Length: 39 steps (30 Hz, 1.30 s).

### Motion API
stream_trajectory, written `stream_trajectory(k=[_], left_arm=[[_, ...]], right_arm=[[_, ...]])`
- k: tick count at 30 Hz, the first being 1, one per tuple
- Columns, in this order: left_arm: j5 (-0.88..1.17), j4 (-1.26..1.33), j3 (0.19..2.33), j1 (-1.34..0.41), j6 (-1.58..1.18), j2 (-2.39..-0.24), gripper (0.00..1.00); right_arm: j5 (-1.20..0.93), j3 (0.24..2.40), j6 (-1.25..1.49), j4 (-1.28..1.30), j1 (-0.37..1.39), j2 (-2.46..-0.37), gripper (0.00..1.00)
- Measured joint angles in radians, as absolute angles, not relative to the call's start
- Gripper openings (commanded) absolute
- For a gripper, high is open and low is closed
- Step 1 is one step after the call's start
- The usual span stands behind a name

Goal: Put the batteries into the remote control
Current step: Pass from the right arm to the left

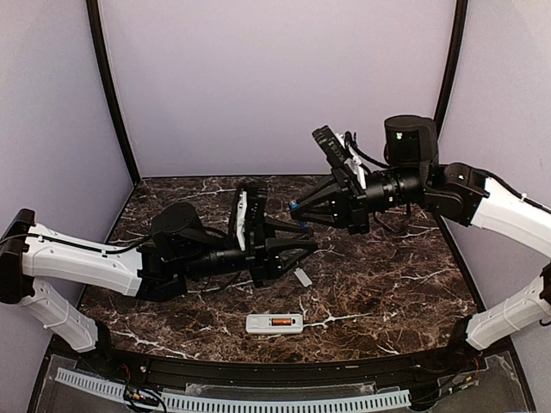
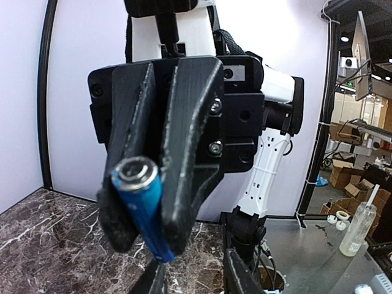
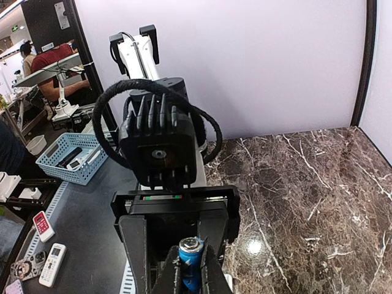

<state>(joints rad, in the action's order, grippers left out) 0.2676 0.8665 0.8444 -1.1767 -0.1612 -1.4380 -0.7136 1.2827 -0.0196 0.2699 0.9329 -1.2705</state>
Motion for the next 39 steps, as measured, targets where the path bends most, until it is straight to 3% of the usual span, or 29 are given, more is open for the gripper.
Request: stream_trajectory(k=[6, 9, 22, 27, 31, 39], left_arm=[[0.263, 0.89, 0.848, -1.176, -0.15, -1.438, 0.37], [0.262, 0.892, 0.849, -1.177, -0.149, -1.438, 0.37], [0.226, 0.899, 0.865, -1.176, -0.127, -1.438, 0.2], [0.22, 0.897, 0.865, -1.176, -0.117, -1.438, 0.01], [0.224, 0.902, 0.869, -1.177, -0.132, -1.438, 0.0], [0.228, 0.92, 0.869, -1.176, -0.125, -1.438, 0.0]], right_arm=[[-0.697, 1.275, -0.018, 0.27, 0.933, -1.253, 0.0], [-0.691, 1.269, -0.018, 0.27, 0.933, -1.249, 0.0], [-0.689, 1.261, -0.018, 0.269, 0.933, -1.248, 0.0], [-0.69, 1.253, -0.019, 0.268, 0.933, -1.243, 0.0], [-0.691, 1.252, -0.032, 0.26, 0.933, -1.236, 0.0], [-0.71, 1.242, -0.004, 0.231, 0.933, -1.235, 0.3]])
